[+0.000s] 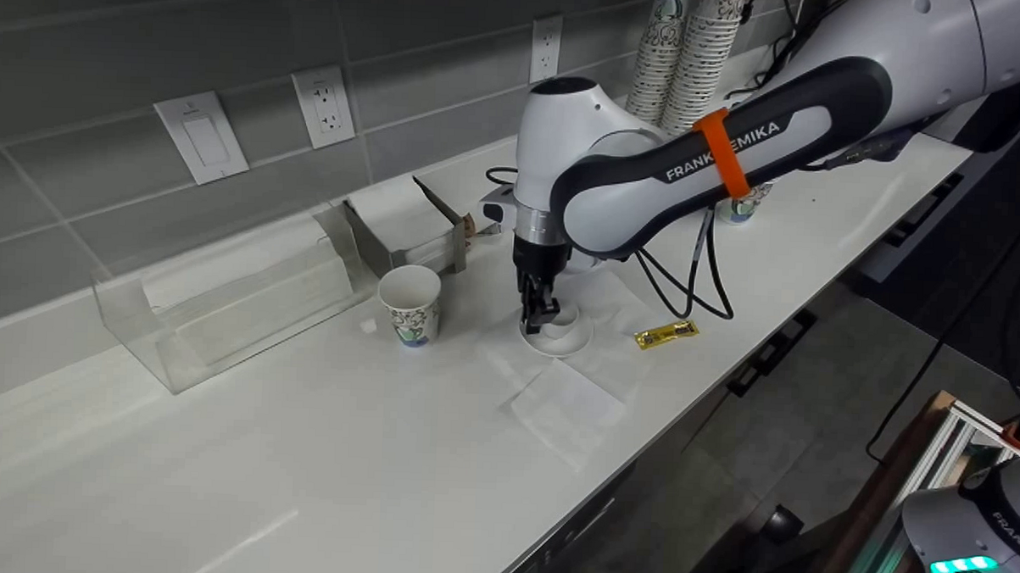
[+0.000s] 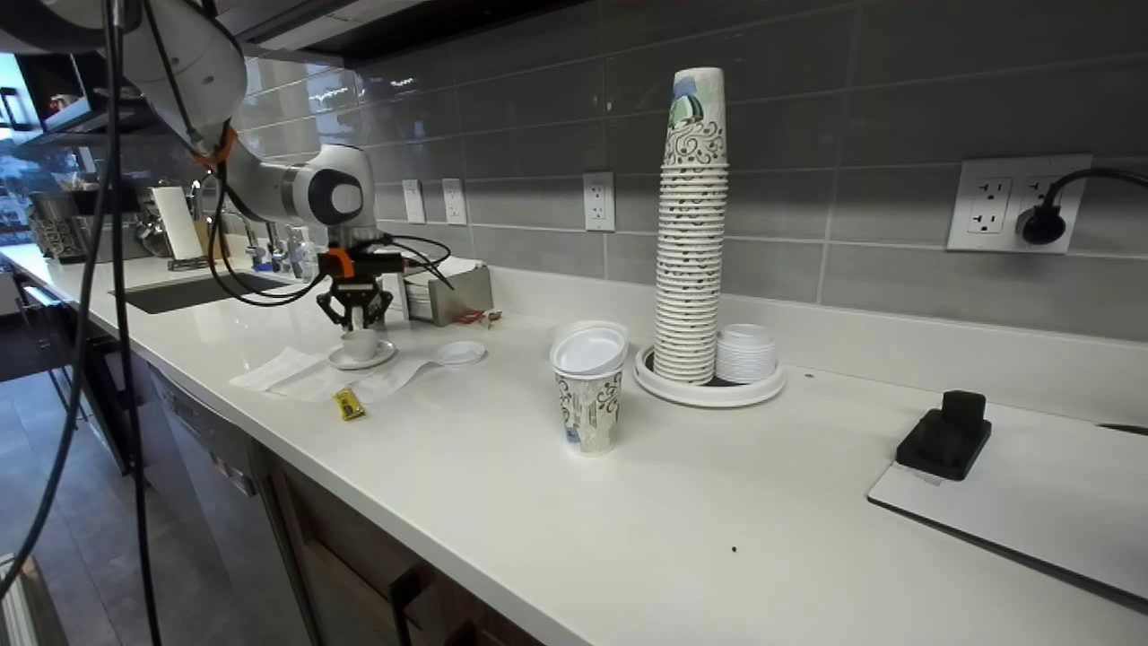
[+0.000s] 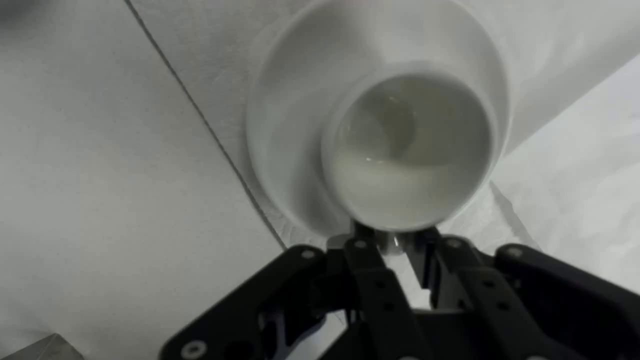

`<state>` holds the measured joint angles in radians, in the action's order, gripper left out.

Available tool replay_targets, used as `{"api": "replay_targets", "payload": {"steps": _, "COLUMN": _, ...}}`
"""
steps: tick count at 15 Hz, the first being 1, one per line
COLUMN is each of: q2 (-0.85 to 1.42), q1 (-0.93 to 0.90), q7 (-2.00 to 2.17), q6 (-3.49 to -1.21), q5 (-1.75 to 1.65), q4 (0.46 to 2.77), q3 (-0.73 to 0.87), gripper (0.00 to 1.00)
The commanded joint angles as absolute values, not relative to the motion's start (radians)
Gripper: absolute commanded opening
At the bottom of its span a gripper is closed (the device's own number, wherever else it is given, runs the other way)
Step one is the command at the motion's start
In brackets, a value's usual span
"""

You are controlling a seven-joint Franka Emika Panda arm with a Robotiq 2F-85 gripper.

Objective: Remove the mug from the side plate

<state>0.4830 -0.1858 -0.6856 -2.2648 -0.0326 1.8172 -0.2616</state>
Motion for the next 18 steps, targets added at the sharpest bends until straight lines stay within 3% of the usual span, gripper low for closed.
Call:
{"api": "replay_targets", "payload": {"steps": 1, "q2": 0.498, "q1": -0.192, "q7": -0.673, "q6": -2.229, "q5": -0.066, "q4": 1.779, "q3": -0.259, "gripper": 0.00}}
{"api": "replay_targets", "payload": {"steps": 18, "q2": 0.266, "q1": -0.157, "q7": -0.220, "q6": -2.265, "q5": -0.145, "q4": 2.003, "q3": -0.135, "gripper": 0.03}}
